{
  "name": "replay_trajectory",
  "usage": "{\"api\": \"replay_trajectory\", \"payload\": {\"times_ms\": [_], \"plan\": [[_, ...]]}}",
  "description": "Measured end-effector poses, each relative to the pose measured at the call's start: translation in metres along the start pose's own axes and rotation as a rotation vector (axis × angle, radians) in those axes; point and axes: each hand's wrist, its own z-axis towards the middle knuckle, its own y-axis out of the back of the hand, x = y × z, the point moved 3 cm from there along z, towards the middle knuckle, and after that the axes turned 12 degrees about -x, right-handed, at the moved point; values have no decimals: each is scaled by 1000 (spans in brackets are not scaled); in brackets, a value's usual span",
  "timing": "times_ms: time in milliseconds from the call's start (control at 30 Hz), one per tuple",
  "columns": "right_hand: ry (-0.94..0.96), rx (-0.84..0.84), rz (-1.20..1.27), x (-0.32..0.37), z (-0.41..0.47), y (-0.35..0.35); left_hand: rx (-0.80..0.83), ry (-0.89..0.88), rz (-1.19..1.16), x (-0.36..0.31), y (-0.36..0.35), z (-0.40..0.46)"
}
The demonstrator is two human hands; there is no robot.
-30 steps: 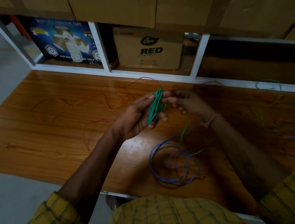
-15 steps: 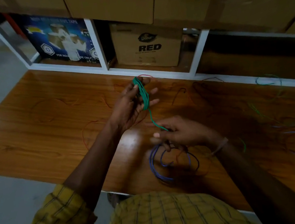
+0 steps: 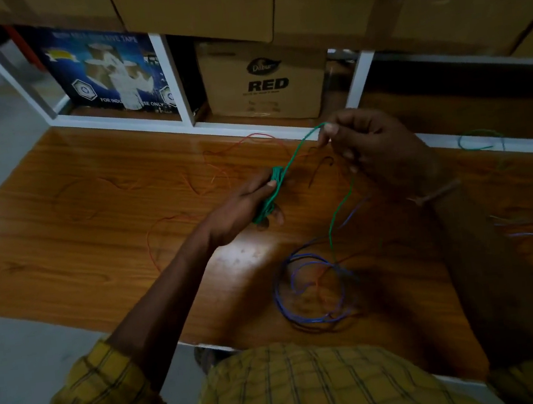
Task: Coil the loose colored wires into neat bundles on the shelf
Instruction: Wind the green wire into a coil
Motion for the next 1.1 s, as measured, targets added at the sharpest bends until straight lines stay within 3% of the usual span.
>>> {"api": "replay_trajectory", "payload": {"times_ms": [100,300,533,700,800,867,967,1100], "plan": [[-33,-145,-23,-34,23,-5,82,11,-117,-2,-6,-6],[-172,-271,-114,-91,35,-25,246,31,-454,-8,-8,-8],[-375,51,-57,-115,-20,-79,255,4,-834,-19,5,5],[-521,315,77,-93,-50,-108,71,39,-946,-18,11,22],[-515,541,12,-73,-64,-111,-161,63,-842,-11,18,33],[-464,600,-49,-59,-69,-105,-258,39,-636,-7,22,38],[-365,599,-103,-37,-60,-81,-274,-59,-214,3,24,35],[-189,439,-56,-6,-43,-39,-196,-119,99,9,20,26]]}}
